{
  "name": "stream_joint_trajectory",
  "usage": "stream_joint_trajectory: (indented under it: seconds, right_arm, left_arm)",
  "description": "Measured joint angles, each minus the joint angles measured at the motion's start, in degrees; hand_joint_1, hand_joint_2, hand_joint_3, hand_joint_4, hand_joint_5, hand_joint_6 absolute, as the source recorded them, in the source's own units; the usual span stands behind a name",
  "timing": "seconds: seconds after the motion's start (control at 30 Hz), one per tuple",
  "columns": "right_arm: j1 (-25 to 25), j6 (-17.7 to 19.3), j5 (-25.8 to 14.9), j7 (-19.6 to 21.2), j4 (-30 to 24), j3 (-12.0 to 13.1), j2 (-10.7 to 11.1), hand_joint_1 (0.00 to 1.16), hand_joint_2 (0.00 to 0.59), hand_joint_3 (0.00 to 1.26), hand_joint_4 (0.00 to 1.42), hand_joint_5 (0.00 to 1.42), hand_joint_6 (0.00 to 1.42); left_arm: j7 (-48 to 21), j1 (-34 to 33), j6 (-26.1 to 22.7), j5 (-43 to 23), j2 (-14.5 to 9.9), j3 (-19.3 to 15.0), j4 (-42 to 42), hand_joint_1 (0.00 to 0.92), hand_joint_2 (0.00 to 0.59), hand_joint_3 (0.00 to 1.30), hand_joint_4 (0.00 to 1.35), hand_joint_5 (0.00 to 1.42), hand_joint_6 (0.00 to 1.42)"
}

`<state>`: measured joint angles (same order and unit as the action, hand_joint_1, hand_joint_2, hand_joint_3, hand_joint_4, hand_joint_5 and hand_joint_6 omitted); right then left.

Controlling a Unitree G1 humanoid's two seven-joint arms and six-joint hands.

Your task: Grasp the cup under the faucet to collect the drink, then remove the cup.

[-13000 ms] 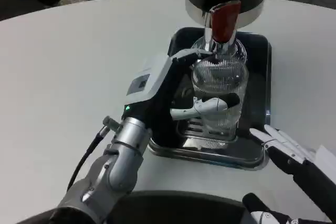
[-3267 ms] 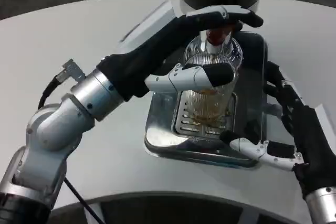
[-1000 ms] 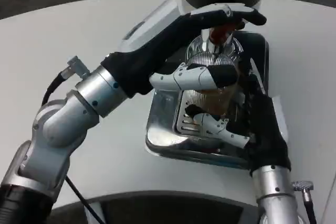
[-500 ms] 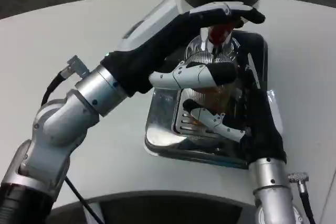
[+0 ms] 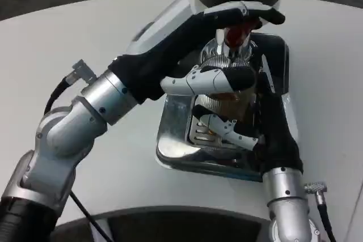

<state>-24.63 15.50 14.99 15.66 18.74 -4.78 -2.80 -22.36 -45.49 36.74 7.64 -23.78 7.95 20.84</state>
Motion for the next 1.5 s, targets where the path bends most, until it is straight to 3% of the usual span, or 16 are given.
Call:
stream_joint_trajectory:
  seconds: [0.37,0.53,0.8,1.1,1.5]
  right_arm:
    - [-2.0,0.0,0.7,2.4,2.4,-0.1,-0.9,0.92,0.133,0.07,0.13,0.18,0.21]
    - [-2.6,0.0,0.8,3.8,3.2,0.2,-0.9,0.95,0.146,0.15,0.27,0.31,0.29]
    - [-2.7,0.0,0.8,4.4,3.4,0.5,-0.9,0.96,0.146,0.27,0.39,0.44,0.37]
    - [-2.9,0.3,0.9,5.6,3.7,1.2,-0.9,0.97,0.144,0.39,0.5,0.56,0.49]
    - [-2.9,0.5,0.9,6.4,3.9,1.4,-0.9,1.0,0.153,0.46,0.57,0.64,0.55]
  left_arm:
    - [0.0,0.0,0.0,-0.1,0.0,0.0,0.1,0.0,0.057,0.36,0.21,0.27,0.18]
    - [0.0,0.0,-0.3,-0.6,0.0,-0.1,0.3,0.0,0.057,0.36,0.21,0.27,0.18]
    - [-0.4,0.0,-1.0,-1.9,0.0,-0.2,0.5,0.0,0.057,0.36,0.21,0.28,0.18]
    - [-3.3,0.6,-4.7,-8.0,0.4,-0.9,0.2,0.0,0.06,0.33,0.17,0.24,0.16]
    - [-8.6,3.0,-14.1,-16.8,2.4,-3.9,-1.2,0.0,0.066,0.25,0.06,0.16,0.11]
